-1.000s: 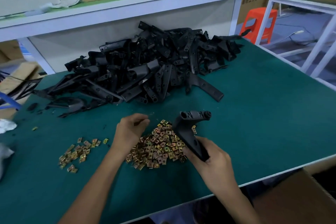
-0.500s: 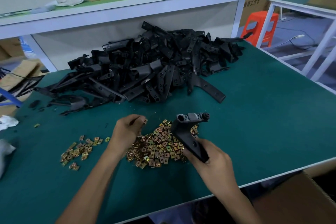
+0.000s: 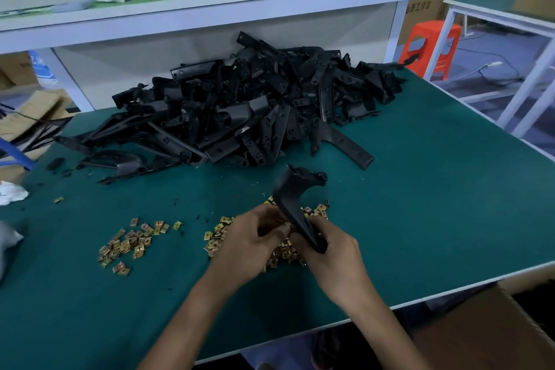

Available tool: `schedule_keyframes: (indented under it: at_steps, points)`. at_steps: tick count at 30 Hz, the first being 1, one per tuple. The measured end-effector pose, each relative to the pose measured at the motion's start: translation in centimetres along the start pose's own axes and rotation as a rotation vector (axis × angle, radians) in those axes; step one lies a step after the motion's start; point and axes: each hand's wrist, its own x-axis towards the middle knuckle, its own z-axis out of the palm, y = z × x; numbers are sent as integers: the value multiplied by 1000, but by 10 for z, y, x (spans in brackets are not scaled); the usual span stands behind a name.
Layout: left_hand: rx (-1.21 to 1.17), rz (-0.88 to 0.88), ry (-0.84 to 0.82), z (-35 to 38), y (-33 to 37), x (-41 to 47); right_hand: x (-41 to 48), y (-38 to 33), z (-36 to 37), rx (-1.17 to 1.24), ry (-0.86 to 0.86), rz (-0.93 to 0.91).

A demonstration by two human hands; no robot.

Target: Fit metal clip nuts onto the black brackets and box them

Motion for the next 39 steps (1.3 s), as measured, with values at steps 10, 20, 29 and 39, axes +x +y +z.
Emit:
schedule_keyframes:
  at_steps: [10,20,29,39]
  points:
    - [156,155,237,-6,-5,-14,3,-1,-1,502,45,175]
    - [227,210,233,6,3,-22,1,-12,5,545,10,191]
    - [1,-23,336,-16,-5,-15,2,10,-22,-59,109,119]
    - [-289,-146,273,-19,-17,-14,-26,10,-15,-399,125,-205]
